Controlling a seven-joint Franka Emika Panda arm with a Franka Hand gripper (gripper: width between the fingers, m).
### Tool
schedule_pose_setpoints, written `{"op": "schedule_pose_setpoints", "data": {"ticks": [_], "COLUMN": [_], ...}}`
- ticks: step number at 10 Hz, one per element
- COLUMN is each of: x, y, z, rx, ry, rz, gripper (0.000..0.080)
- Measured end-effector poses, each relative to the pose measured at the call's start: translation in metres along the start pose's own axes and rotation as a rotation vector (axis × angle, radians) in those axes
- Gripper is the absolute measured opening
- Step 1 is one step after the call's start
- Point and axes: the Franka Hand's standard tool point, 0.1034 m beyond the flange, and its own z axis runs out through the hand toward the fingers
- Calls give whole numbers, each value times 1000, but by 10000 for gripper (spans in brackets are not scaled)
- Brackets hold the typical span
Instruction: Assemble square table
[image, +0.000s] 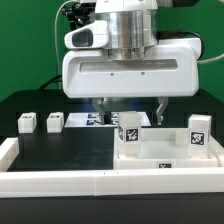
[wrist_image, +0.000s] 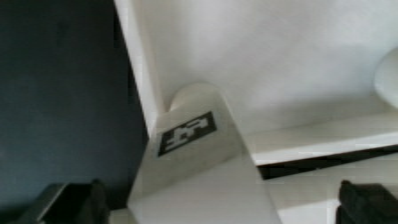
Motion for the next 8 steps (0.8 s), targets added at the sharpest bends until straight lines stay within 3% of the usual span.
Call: {"op": "schedule_pose_setpoints", "data": {"ticks": [4, 5, 6, 8], "x": [1, 1, 1, 1], "y": [3, 3, 3, 3], "z": [0, 0, 0, 0], "rx": [-1, -1, -1, -1], "ry": [5, 5, 5, 5], "rz": [-182, -180, -180, -180], "gripper": [649, 520, 520, 290]}}
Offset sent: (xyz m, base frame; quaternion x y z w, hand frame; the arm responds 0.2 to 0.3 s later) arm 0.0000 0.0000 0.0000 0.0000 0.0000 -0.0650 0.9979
